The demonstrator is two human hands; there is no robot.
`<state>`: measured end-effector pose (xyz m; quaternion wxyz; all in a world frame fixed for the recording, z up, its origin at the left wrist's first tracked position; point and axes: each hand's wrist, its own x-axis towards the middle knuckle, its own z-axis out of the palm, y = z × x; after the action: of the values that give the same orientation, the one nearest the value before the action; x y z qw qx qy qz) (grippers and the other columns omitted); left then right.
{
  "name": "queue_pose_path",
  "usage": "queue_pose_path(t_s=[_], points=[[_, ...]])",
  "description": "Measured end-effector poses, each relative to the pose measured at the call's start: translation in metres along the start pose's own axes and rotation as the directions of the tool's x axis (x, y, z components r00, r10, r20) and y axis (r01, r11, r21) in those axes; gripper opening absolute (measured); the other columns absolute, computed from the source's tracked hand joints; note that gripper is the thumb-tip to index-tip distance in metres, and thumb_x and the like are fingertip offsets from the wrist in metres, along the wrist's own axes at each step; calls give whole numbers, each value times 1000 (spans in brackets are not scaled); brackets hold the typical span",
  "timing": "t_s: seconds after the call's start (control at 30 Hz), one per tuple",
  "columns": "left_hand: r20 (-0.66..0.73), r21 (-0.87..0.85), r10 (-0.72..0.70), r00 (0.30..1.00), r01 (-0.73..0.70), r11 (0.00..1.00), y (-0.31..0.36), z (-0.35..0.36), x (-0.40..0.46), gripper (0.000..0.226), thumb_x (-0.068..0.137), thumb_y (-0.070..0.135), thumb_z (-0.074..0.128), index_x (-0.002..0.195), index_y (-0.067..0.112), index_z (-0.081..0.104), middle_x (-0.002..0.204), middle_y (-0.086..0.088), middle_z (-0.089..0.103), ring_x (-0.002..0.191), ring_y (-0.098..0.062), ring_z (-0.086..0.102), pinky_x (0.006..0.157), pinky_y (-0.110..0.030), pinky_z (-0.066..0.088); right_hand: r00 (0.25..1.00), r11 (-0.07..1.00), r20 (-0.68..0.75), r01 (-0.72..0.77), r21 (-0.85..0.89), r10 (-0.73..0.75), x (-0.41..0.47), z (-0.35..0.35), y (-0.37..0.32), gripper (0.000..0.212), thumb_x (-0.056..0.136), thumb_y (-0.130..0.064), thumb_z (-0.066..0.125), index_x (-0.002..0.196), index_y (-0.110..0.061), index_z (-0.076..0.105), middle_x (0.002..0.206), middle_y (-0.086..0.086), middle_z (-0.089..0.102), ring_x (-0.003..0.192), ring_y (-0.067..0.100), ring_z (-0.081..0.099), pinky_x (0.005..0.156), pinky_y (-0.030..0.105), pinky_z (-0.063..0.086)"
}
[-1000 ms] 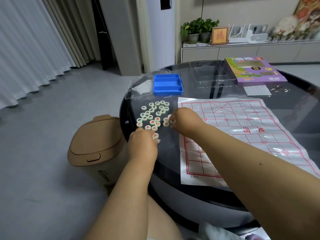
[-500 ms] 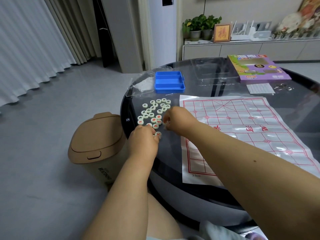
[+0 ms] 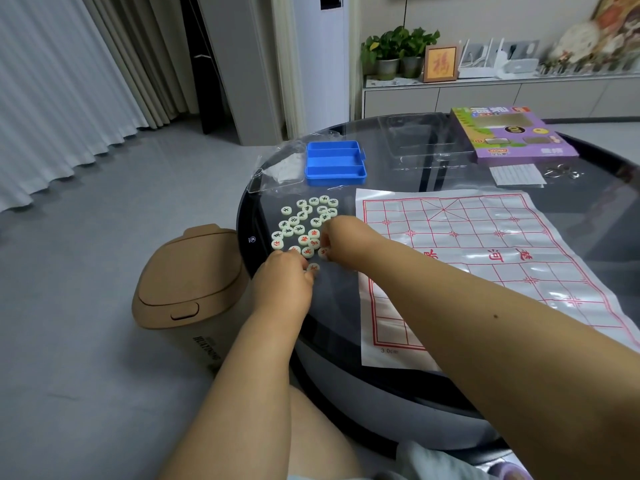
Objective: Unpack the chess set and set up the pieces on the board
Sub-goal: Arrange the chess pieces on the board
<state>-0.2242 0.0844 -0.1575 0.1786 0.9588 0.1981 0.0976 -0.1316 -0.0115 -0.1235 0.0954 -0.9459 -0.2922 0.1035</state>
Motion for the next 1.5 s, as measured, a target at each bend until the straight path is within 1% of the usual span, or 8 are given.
queue_pose_path(t_s=[0.2, 0.37, 0.47, 0.7, 0.9, 1.2, 1.37, 1.5], points=[[-32, -23, 5, 999, -6, 1000, 0, 2, 0, 29, 92, 39, 56, 98, 14, 69, 95, -8, 65, 87, -28, 60, 70, -37, 50, 997, 986, 76, 35, -163, -23, 6, 3, -6, 26, 88, -16, 62, 113, -9, 62, 106, 9, 61, 85, 24, 57, 69, 27, 41], [-66, -113, 42, 997, -50, 992, 13, -4, -8, 27, 92, 38, 58, 100, 16, 69, 101, -4, 63, 90, -25, 59, 76, -38, 50, 996, 997, -75, 48, 63, -43, -29, -18, 15, 23, 92, -15, 56, 109, -3, 64, 108, 15, 64, 95, 29, 61, 85, 36, 52], [-46, -217, 148, 988, -155, 964, 33, -7, -20, 22, 90, 39, 61, 97, 20, 69, 102, 2, 58, 91, -18, 57, 80, -36, 49, 993, 987, -121, 32, 157, -13, -68, -36, 46, 20, 91, -20, 60, 108, -11, 65, 106, 6, 64, 89, 20, 59, 79, 27, 50], [219, -238, 499, 839, -450, 861, 83, -4, -54, 22, 89, 37, 64, 108, 25, 66, 105, 11, 55, 89, -7, 53, 81, -26, 47, 996, 985, -35, -79, 153, 86, -145, -34, 109, 19, 88, -18, 64, 107, -21, 65, 102, -5, 61, 89, 12, 57, 78, 19, 48], [285, -132, 565, 774, -552, 823, 93, 9, -62, 31, 87, 42, 64, 113, 25, 67, 109, 7, 58, 99, -13, 55, 84, -28, 45, 999, 997, -7, -45, 61, 45, -163, -11, 109, 22, 89, -16, 60, 108, -25, 63, 100, -9, 52, 86, 9, 51, 74, 14, 41], [109, -208, 487, 866, -459, 864, 71, -2, -48, 30, 88, 39, 65, 113, 23, 69, 106, 9, 60, 94, -7, 50, 89, -28, 45, 994, 995, -106, 4, 100, 6, -151, -24, 99, 30, 87, -21, 65, 117, -21, 64, 111, -5, 59, 88, 7, 54, 74, 10, 43], [-240, -151, 190, 952, -230, 961, 29, -7, -18, 23, 88, 28, 66, 107, 15, 72, 107, -2, 64, 103, -22, 52, 92, -33, 43, 981, 988, -188, 68, 141, -41, -101, -25, 63, 31, 90, -21, 61, 122, -21, 62, 121, -2, 60, 103, 14, 58, 87, 21, 47], [-216, -122, 8, 976, -35, 992, 1, -2, 1, 35, 88, 29, 66, 119, 13, 66, 123, -7, 60, 113, -29, 47, 95, -31, 36, 978, 986, -195, 101, 130, -75, -50, -15, 43, 37, 91, -20, 59, 128, -22, 57, 132, 1, 54, 116, 19, 53, 96, 29, 43]])
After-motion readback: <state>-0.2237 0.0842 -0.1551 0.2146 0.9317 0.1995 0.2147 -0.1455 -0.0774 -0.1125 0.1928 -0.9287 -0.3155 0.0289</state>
